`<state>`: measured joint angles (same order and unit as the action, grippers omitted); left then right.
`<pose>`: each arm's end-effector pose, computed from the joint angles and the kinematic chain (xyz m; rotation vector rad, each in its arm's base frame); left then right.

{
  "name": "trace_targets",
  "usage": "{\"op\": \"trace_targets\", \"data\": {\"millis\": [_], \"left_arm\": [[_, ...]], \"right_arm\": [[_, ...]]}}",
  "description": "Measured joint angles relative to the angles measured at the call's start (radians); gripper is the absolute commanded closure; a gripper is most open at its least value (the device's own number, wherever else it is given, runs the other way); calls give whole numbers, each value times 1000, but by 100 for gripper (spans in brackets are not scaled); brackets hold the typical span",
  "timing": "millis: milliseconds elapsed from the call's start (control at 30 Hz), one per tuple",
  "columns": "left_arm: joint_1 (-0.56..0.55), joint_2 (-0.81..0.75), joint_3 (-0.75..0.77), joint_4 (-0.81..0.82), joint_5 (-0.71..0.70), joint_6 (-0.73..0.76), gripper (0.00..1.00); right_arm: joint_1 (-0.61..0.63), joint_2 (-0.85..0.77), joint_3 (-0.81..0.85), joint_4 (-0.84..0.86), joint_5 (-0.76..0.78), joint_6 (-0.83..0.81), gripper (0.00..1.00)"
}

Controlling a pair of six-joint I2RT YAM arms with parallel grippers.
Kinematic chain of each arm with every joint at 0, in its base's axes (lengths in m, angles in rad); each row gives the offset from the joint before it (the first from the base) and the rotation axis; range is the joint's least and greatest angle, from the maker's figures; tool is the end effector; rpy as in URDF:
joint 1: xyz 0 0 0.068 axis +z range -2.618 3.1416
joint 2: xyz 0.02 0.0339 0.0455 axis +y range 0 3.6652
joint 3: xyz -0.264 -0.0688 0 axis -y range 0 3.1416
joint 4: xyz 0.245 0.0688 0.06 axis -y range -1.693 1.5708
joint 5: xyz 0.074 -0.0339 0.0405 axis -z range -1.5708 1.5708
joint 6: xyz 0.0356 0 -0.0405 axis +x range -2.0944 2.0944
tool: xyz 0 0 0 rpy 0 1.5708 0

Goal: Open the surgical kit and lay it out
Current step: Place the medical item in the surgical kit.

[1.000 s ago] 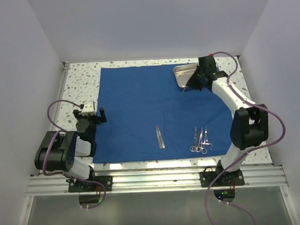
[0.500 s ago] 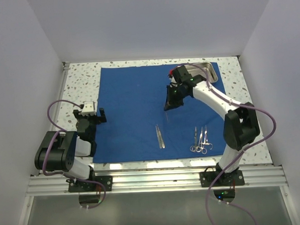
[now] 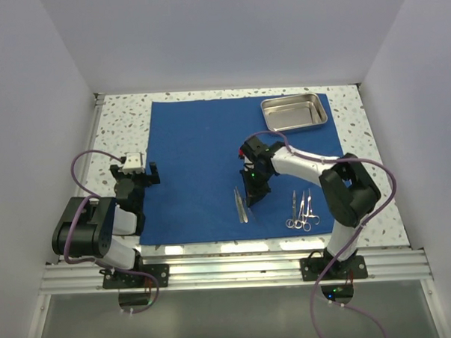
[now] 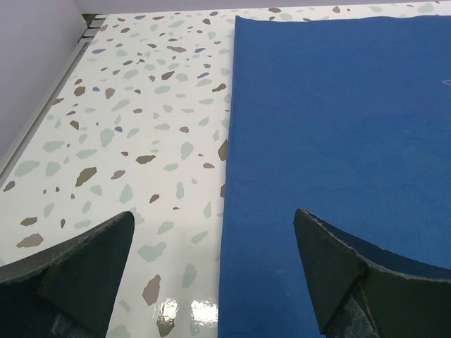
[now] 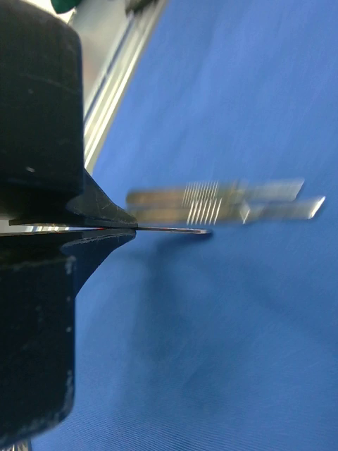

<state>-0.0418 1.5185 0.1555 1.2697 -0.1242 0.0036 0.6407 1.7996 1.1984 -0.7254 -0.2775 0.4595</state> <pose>0.2243 -0.0050 0.1396 -0.0564 1.6630 0.0744 0.2684 0.2123 0.1765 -0.3257 3.0115 0.5548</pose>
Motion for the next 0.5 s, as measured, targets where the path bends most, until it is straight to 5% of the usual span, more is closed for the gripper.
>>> {"op": "trace_targets", "data": {"millis": [500], "left_arm": [[0, 0, 0, 0, 0, 0, 0]], "right_arm": [[0, 0, -63, 158, 90, 73, 100]]}}
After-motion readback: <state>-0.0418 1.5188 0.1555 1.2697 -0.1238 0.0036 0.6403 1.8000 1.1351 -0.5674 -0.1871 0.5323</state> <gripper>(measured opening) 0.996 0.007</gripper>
